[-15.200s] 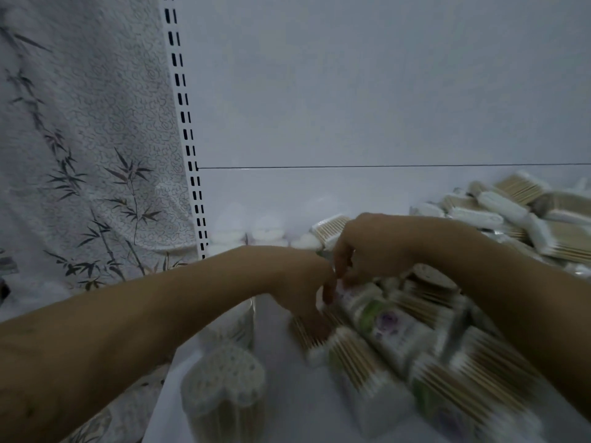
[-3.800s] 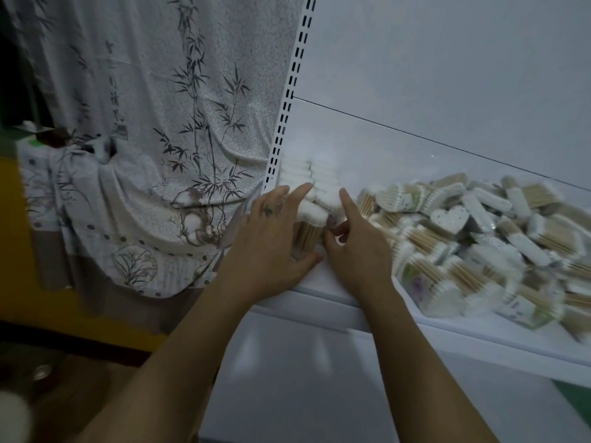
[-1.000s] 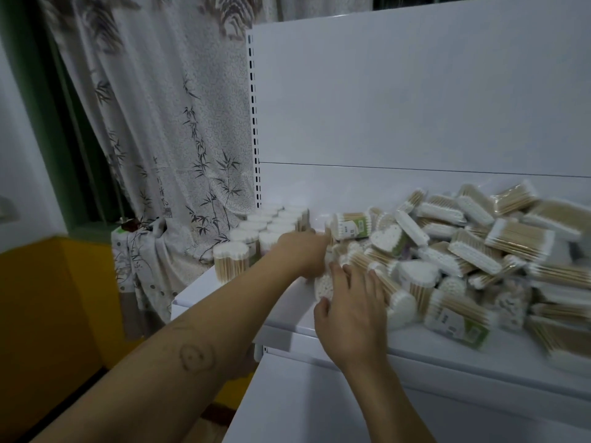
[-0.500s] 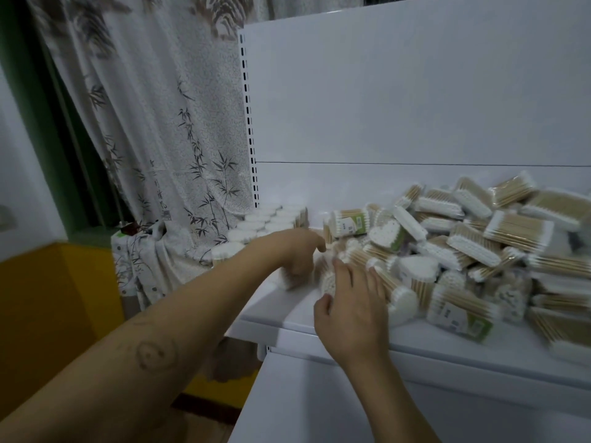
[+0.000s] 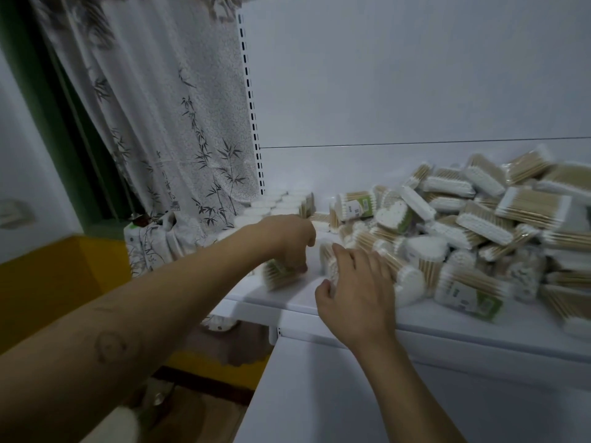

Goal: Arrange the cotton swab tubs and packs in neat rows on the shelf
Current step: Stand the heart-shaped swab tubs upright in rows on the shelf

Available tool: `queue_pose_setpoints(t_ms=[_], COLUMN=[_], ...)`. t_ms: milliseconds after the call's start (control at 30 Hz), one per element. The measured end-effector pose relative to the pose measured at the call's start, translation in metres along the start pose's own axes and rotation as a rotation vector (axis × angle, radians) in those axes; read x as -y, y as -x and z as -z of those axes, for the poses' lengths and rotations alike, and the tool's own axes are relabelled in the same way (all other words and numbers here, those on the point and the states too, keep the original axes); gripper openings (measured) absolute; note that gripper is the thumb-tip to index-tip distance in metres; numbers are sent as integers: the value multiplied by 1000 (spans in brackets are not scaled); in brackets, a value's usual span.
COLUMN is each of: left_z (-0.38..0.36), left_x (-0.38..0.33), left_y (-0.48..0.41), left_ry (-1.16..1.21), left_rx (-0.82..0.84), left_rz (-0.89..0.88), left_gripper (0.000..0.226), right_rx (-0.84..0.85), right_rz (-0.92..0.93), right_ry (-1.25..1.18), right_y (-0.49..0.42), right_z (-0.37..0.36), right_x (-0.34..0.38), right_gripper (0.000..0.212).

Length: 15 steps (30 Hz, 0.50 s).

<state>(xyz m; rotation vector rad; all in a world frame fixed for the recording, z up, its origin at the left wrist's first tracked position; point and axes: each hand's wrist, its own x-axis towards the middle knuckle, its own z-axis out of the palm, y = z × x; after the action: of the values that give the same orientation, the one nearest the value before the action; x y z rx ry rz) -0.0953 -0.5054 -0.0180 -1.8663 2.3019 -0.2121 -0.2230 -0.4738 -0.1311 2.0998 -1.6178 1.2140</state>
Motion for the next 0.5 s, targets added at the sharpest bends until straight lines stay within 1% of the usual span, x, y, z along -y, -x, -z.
queue_pose_setpoints(t_ms=[67,167,233,333,400,433,500], left_z=[-1,-4,-8,-18,-23,-24,-24], left_x=[-2,-4,-4,-5,-4,-4,-2], left_y=[2,3,3,4,6,8,12], left_ry=[-25,-54,-74,-111,-122,-117,-80], left_rx=[-14,11,13,-3,-55,-75,-104], left_rz=[17,34,62,103,104,103,102], left_gripper=[68,75,73,60,45,38,31], right_rx=[17,25,12,3,8,14,24], right_rz=[11,29,31,43,43,39,31], right_ry=[10,26,21,19,22,19,-4], right_y=[0,0,1,2,2,1,0], right_z=[0,1,2,2,3,3,4], right_x=[-1,-3,-3,-3,-4,-4,-4], right_gripper=[58,58,60,60,60,60,61])
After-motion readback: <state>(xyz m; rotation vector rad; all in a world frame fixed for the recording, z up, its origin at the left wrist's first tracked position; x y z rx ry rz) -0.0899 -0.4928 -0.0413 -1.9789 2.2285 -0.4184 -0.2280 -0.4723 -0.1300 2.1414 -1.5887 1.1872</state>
